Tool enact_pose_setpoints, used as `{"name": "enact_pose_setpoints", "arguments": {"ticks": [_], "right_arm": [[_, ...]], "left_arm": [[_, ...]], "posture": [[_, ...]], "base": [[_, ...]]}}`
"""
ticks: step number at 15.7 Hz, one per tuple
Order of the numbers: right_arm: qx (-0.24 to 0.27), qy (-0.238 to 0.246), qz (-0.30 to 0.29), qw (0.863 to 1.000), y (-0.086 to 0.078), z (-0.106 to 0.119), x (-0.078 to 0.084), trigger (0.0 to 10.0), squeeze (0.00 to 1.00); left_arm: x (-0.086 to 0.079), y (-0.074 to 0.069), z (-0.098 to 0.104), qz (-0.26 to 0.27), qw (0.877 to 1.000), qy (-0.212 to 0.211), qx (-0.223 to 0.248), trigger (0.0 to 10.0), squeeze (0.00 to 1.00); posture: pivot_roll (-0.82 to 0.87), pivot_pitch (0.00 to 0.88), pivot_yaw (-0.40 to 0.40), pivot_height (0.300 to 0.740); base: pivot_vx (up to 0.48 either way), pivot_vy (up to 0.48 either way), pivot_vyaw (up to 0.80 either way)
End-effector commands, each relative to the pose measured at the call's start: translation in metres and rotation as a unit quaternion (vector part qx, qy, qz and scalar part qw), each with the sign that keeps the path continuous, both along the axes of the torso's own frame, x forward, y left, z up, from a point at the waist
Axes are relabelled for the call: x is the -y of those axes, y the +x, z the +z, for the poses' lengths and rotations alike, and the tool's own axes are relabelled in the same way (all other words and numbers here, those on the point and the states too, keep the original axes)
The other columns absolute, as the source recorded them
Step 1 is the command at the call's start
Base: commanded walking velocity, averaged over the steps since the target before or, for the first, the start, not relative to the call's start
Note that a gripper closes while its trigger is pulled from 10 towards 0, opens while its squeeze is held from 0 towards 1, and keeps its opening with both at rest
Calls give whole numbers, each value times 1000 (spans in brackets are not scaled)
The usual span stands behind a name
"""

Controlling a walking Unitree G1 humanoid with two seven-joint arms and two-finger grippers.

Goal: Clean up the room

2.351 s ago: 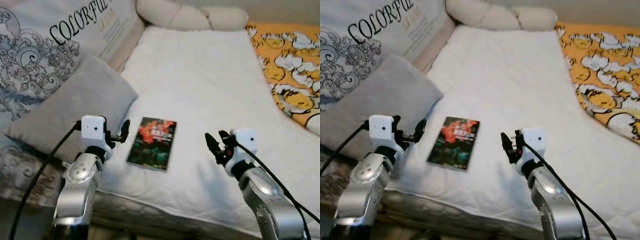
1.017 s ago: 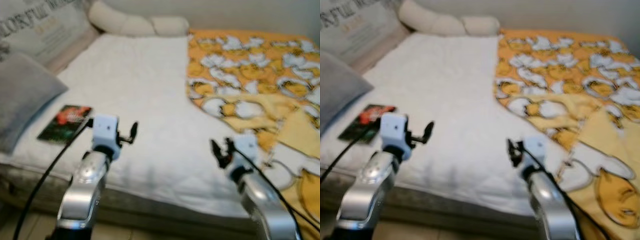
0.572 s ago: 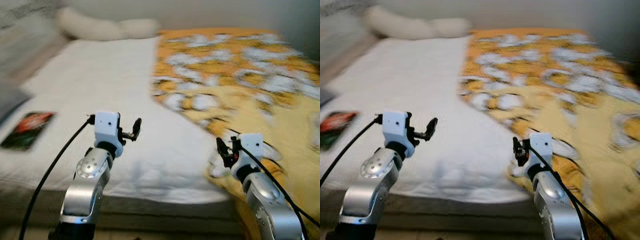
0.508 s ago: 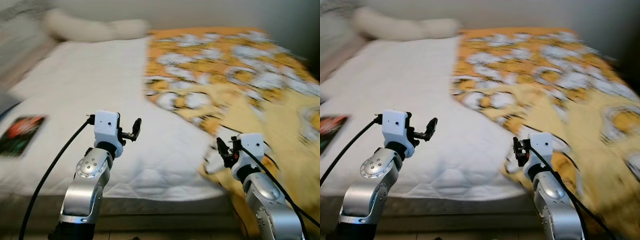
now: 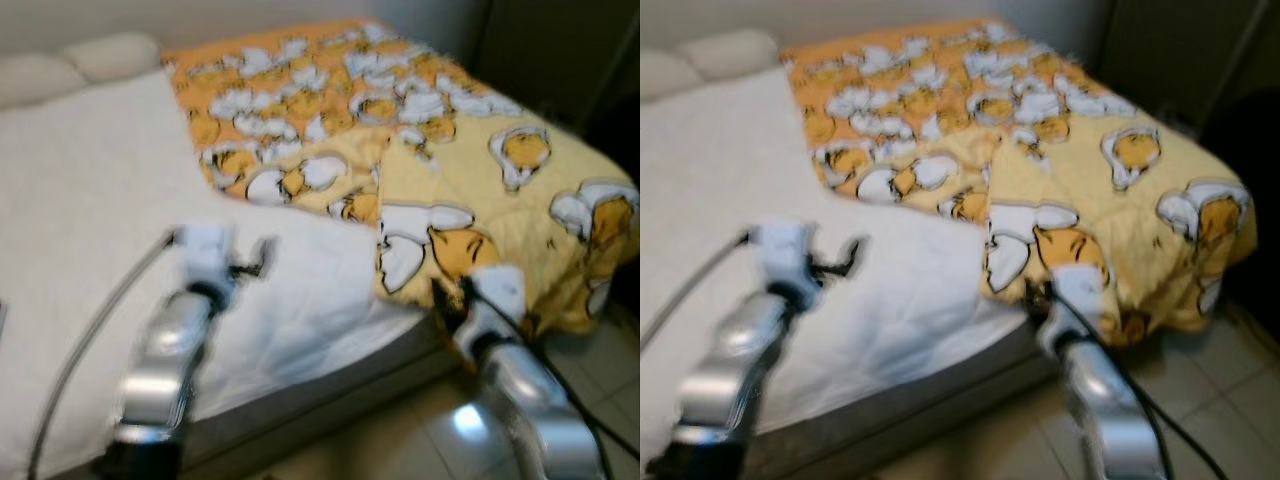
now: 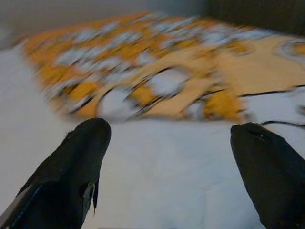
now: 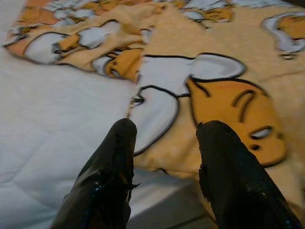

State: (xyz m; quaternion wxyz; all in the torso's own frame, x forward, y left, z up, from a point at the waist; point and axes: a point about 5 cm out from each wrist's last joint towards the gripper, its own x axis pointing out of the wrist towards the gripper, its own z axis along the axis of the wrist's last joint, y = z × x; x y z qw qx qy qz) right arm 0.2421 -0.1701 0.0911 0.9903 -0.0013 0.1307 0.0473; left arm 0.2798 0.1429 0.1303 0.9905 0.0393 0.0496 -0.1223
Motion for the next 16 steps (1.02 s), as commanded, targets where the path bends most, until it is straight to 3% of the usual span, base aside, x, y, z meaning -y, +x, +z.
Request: {"name": "enact_pose_setpoints", "arguments": {"ticks": [1, 4, 7, 12, 16], "right_arm": [[9, 6, 4, 1000, 3, 6, -6, 10000, 0], [18, 4, 2, 1000, 3, 8, -3, 10000, 0], [17, -16, 7, 1000, 3, 6, 0, 10000, 0], [10, -12, 12, 1000, 7, 5, 3, 10000, 0], [12, -16, 23, 1000, 7, 6, 0, 10000, 0]], "left_arm": [[-6, -2, 0, 5, 1000, 16, 4, 10000, 847], [-11, -6, -5, 20, 1000, -14, -8, 10000, 824], [-12, -10, -8, 7, 1000, 13, -2, 10000, 824], [-5, -16, -6, -20, 1000, 7, 9, 10000, 835], [-3, -18, -7, -33, 999, 8, 8, 10000, 835]], "posture": [[-28, 0, 62, 740], [-31, 0, 54, 740], [-25, 0, 39, 740], [-15, 0, 25, 740], [-15, 0, 30, 740]], "base": [[0, -480, 0], [0, -246, 0], [0, 0, 0], [0, 0, -538], [128, 0, 0]]}}
